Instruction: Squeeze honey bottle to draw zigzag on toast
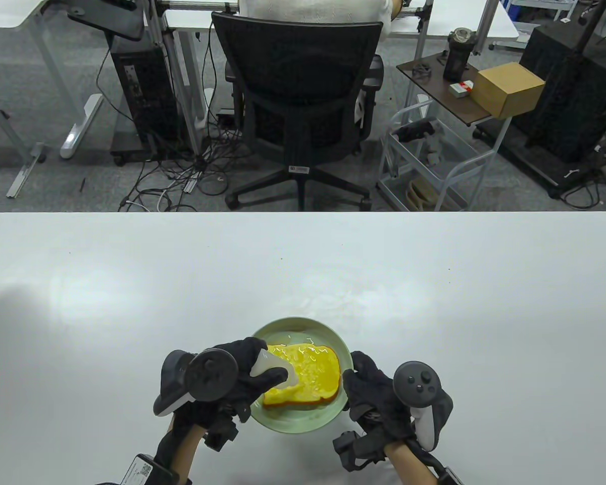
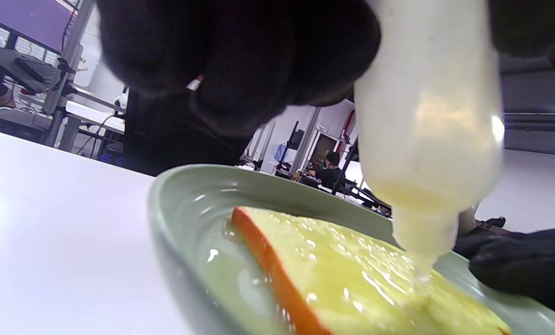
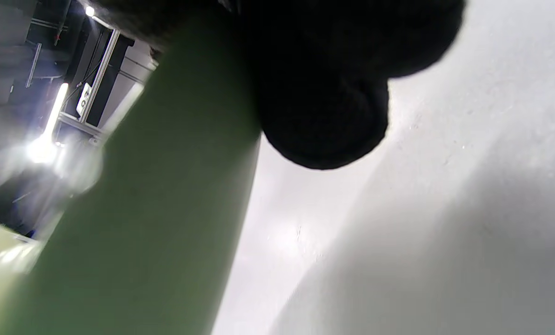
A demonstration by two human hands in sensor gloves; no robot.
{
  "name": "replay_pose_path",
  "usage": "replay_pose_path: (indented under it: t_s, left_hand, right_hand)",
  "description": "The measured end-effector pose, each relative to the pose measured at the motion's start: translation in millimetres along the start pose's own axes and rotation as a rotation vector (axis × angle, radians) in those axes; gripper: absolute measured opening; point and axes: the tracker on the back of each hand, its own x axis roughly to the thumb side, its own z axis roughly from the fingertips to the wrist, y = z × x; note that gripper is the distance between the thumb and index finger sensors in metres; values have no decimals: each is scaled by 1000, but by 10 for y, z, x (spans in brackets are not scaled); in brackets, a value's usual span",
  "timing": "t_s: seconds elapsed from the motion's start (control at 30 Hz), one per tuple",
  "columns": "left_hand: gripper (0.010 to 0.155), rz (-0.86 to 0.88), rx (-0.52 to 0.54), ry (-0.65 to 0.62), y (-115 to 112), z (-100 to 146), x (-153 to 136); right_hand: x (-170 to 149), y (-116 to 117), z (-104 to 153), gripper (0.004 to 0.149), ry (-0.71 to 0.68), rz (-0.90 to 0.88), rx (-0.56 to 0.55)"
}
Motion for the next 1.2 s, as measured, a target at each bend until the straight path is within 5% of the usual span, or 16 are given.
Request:
replay_pose_path:
  t_s: [0.67, 1.2]
  left_hand:
    - [81, -3, 104, 90, 83, 34, -231]
    - [81, -23, 28, 82, 51, 10, -191]
  right_hand:
    - [0, 116, 143, 55, -57, 37, 77]
    - [-31, 83, 126, 56, -39, 34, 49]
